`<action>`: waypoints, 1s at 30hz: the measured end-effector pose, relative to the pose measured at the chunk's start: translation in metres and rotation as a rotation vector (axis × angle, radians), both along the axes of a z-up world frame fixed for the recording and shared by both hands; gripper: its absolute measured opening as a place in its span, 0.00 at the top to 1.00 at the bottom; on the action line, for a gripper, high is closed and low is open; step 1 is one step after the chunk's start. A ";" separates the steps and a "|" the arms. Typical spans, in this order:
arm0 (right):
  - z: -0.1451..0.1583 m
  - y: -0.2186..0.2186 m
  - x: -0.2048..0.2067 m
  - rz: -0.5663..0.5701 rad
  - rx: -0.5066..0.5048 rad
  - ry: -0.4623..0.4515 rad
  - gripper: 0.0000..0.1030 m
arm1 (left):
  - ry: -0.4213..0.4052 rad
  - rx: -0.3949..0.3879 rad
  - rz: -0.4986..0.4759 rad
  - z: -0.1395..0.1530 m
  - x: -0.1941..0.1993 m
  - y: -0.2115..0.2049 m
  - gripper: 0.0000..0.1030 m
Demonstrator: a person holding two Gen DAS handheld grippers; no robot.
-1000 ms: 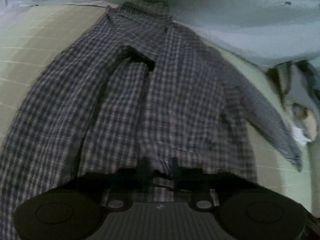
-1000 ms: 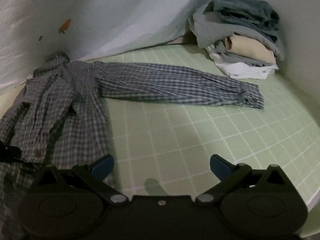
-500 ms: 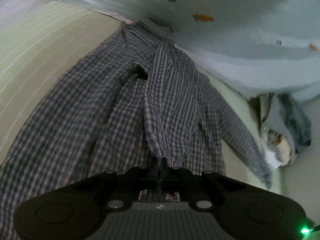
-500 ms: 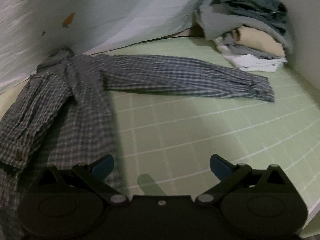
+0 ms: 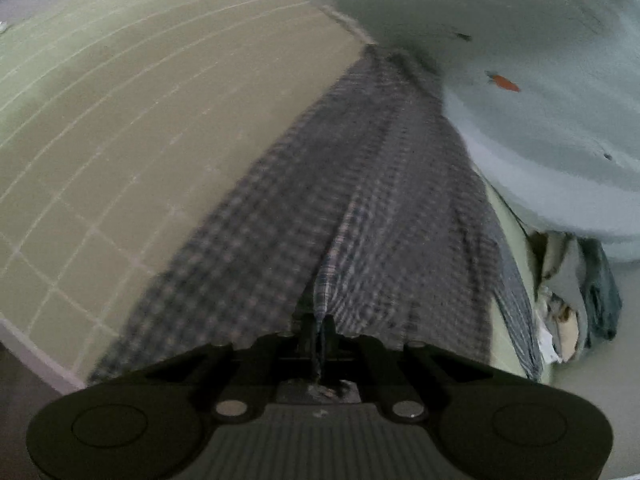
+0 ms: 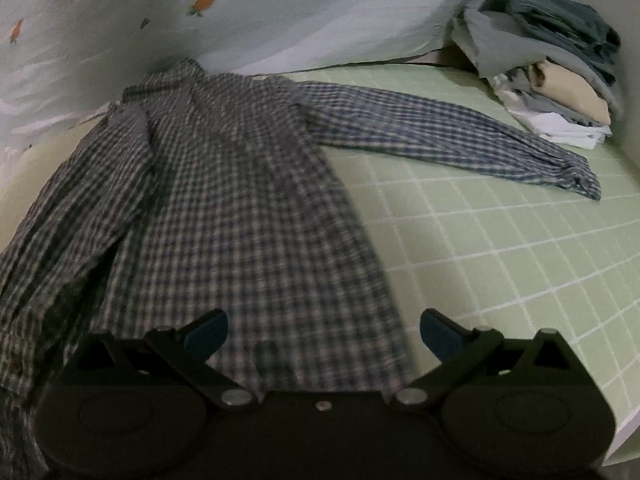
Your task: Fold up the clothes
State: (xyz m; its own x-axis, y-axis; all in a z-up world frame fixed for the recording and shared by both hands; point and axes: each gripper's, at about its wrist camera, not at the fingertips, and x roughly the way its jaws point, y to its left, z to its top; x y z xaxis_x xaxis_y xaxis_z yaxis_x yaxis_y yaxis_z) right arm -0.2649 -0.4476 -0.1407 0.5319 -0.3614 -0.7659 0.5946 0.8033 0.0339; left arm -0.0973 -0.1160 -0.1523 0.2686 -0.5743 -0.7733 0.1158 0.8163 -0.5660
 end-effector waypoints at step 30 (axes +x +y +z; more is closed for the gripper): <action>-0.003 -0.047 -0.018 -0.120 0.088 -0.075 0.00 | 0.061 0.246 -0.024 -0.022 0.016 -0.052 0.41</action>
State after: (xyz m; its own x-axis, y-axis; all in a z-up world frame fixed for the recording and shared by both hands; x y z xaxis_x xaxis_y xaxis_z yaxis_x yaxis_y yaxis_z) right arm -0.2829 -0.4948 -0.1432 0.5454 -0.3595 -0.7572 0.6796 0.7184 0.1485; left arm -0.0814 -0.1677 -0.1743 0.2062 -0.3721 -0.9050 0.1087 0.9279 -0.3567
